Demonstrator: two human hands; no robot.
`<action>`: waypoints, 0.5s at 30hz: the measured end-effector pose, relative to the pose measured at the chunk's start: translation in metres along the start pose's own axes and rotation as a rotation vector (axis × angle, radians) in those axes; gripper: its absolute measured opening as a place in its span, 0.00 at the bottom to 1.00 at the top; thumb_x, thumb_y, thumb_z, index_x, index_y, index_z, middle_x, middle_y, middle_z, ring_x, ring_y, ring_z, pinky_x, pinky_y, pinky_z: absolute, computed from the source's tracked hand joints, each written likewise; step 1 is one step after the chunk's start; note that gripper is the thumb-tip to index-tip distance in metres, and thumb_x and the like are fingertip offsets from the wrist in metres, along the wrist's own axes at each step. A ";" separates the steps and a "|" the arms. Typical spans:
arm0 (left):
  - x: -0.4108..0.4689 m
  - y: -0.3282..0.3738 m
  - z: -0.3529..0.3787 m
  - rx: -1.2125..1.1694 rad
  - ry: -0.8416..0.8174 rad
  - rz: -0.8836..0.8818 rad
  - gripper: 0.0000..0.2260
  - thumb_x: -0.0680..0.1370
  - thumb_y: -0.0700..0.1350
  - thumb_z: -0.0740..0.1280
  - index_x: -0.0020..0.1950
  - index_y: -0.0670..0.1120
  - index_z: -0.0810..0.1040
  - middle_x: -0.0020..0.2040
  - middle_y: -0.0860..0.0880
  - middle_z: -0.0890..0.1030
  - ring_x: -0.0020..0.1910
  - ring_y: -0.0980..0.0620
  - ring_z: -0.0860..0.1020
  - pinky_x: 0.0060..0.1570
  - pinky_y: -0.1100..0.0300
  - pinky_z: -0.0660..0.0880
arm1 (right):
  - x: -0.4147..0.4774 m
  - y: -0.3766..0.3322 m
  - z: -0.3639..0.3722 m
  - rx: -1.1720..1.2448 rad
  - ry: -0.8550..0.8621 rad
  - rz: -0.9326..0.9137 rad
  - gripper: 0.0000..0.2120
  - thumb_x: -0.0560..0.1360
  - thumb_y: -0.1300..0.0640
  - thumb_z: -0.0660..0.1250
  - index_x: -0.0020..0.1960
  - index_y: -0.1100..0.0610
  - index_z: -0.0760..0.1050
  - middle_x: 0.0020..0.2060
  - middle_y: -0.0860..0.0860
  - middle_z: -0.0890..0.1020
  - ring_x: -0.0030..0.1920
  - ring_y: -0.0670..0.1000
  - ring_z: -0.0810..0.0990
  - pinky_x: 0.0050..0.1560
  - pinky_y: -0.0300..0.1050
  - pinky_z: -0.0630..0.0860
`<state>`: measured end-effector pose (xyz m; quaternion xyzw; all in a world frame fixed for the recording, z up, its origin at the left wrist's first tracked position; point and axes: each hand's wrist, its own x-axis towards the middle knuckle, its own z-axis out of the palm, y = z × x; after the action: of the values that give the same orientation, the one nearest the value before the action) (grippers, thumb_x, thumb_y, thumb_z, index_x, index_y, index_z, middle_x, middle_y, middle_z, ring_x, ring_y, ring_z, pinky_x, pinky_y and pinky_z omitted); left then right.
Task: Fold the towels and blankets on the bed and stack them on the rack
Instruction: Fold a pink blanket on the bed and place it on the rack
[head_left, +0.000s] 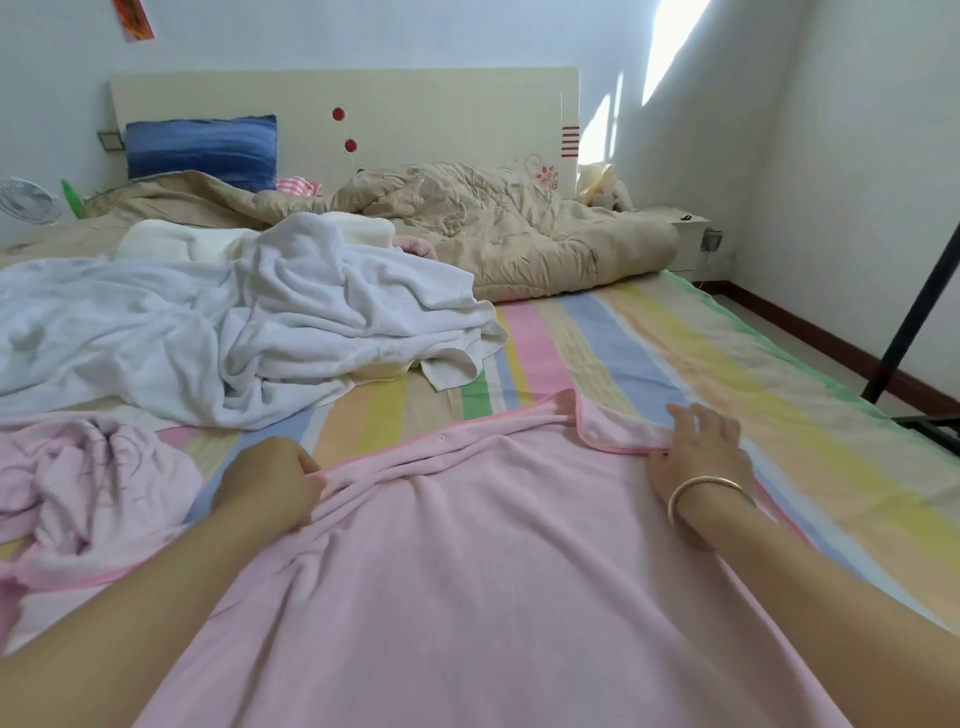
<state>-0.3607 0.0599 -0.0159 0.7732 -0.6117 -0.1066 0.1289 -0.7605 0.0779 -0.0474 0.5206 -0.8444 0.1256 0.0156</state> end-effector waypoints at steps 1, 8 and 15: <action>0.006 0.002 0.001 0.026 -0.002 0.015 0.05 0.78 0.45 0.67 0.43 0.53 0.78 0.27 0.52 0.82 0.36 0.53 0.80 0.36 0.61 0.72 | 0.003 -0.009 0.003 -0.025 0.020 -0.081 0.28 0.78 0.52 0.60 0.75 0.48 0.56 0.75 0.50 0.58 0.74 0.56 0.53 0.65 0.51 0.66; 0.036 0.005 0.021 0.092 0.192 -0.029 0.08 0.76 0.41 0.66 0.48 0.52 0.83 0.44 0.47 0.84 0.48 0.45 0.80 0.42 0.58 0.74 | 0.021 -0.041 0.017 -0.084 0.154 -0.306 0.11 0.78 0.56 0.61 0.58 0.50 0.76 0.57 0.51 0.70 0.60 0.55 0.67 0.40 0.44 0.67; 0.071 0.030 0.027 -0.239 0.367 0.048 0.08 0.75 0.40 0.65 0.52 0.46 0.82 0.55 0.45 0.81 0.55 0.43 0.77 0.52 0.53 0.73 | 0.061 -0.024 0.001 0.294 0.386 -0.048 0.07 0.78 0.58 0.62 0.52 0.58 0.76 0.46 0.59 0.80 0.50 0.61 0.75 0.44 0.50 0.69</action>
<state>-0.3809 -0.0180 -0.0315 0.7442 -0.5791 -0.0327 0.3313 -0.7673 0.0142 -0.0337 0.5036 -0.7858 0.3436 0.1037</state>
